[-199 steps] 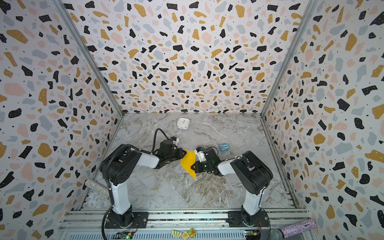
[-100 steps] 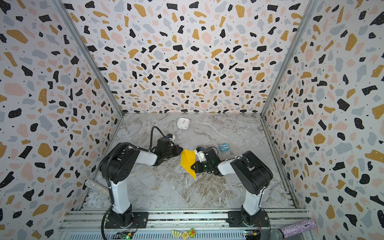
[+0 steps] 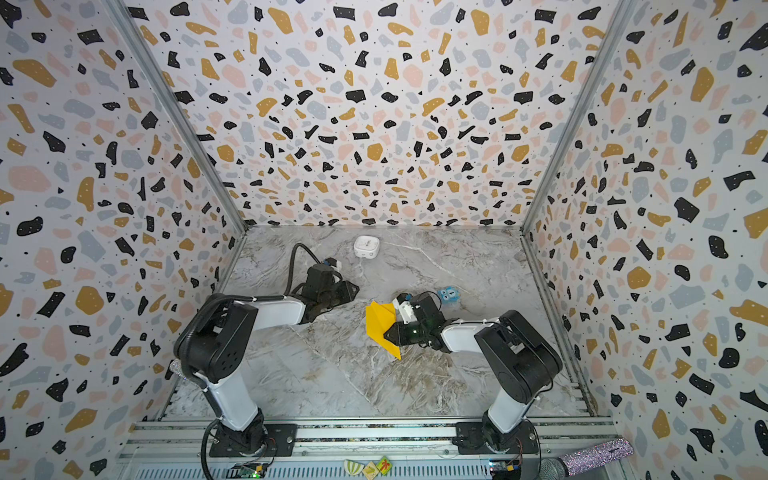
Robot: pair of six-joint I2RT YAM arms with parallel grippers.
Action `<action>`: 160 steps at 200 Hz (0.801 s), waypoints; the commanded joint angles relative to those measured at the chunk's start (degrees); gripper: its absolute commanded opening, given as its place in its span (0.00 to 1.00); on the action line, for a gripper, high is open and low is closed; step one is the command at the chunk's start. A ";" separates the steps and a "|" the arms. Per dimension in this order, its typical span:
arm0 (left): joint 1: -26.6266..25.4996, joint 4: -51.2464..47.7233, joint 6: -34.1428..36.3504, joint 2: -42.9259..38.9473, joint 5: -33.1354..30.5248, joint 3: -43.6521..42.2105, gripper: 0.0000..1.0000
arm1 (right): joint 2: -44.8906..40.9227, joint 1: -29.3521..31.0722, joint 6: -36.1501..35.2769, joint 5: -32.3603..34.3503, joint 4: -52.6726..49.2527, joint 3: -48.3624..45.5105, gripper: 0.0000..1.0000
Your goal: Fold a paper plane with a square sheet of paper (pick it up from the middle)
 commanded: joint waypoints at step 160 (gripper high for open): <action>-0.33 10.57 -8.67 -15.86 12.88 -19.69 0.88 | 5.78 -7.61 -9.33 -10.36 2.25 5.69 0.33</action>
